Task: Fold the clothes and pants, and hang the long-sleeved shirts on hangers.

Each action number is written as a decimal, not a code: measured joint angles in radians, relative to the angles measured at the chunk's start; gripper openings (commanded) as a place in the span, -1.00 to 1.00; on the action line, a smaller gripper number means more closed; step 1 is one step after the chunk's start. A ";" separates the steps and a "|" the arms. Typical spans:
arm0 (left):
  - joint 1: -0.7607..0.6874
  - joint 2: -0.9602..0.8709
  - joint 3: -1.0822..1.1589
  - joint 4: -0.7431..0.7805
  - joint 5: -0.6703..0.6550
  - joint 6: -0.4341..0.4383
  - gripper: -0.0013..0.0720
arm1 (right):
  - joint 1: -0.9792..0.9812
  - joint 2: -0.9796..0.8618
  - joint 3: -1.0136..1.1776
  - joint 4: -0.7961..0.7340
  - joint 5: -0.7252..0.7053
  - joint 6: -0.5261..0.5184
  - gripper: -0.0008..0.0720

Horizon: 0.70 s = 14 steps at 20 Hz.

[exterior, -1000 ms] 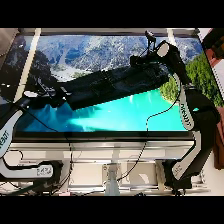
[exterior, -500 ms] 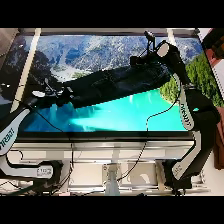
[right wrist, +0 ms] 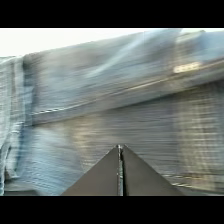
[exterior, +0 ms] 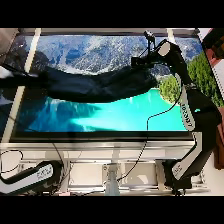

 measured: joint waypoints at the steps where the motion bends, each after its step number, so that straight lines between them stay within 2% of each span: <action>1: 0.006 0.021 0.051 0.047 -0.043 -0.002 -0.90 | 0.007 0.006 0.000 0.011 0.002 -0.001 -0.85; 5: 0.019 0.084 0.197 0.129 -0.137 -0.019 -0.89 | 0.085 0.010 0.000 0.066 -0.032 0.003 -0.85; 14: 0.021 0.111 0.256 -0.020 -0.158 -0.023 -0.89 | 0.506 -0.130 0.000 0.159 -0.448 0.211 -0.86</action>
